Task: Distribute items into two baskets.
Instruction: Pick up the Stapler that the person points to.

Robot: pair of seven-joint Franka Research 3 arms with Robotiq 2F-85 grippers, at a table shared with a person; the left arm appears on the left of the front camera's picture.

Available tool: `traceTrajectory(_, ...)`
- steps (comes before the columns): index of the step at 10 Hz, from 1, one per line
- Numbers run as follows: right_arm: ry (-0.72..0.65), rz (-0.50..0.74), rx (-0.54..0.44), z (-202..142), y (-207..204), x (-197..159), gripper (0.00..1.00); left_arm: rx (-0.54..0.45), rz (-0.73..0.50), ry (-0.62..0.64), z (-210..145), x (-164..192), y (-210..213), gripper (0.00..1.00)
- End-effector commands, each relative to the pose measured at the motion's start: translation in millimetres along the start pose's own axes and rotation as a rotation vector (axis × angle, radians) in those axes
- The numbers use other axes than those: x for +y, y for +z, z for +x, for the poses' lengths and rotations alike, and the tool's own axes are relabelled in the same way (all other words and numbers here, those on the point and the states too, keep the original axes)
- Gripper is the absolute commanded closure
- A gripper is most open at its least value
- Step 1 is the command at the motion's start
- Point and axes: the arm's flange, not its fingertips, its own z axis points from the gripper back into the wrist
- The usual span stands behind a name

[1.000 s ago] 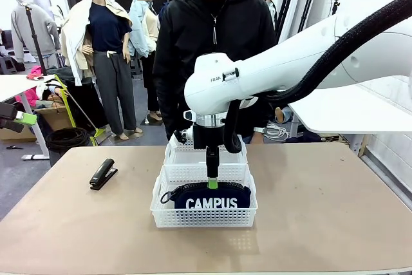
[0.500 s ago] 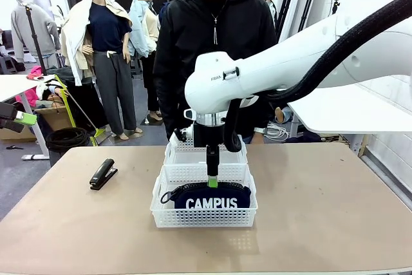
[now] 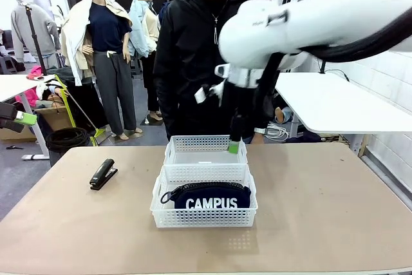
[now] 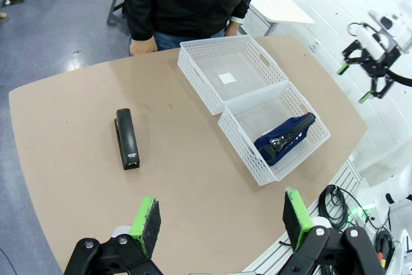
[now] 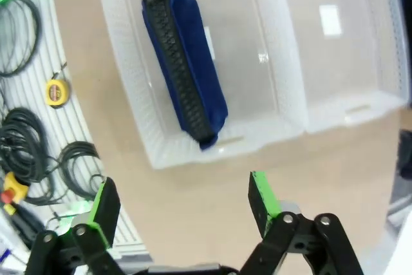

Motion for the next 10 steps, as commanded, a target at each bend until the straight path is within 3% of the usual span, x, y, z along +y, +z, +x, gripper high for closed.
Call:
traceTrajectory(1, -0.079, -0.035, -0.074, -65.5, 4.5, 22.7, 0.0, -0.012, -0.016, -0.015, -1.3, 2.6, 1.0, 0.0)
traceTrajectory(4, -0.259, -0.086, -0.213, -165.0, 40.6, 31.0, 0.0, -0.012, -0.016, -0.015, -1.3, 2.6, 1.0, 0.0)
traceTrajectory(5, -0.306, -0.083, -0.245, -183.7, 45.9, 41.2, 0.0, -0.012, -0.016, -0.015, -1.3, 2.6, 1.0, 0.0)
traceTrajectory(6, -0.352, -0.118, -0.33, -215.5, 56.3, 46.1, 0.0, -0.012, -0.016, -0.015, -1.3, 2.6, 1.0, 0.0)
traceTrajectory(10, -0.476, -0.153, -0.547, -289.9, 73.4, 59.2, 0.0, -0.012, -0.016, -0.015, -1.3, 2.6, 1.0, 0.0)
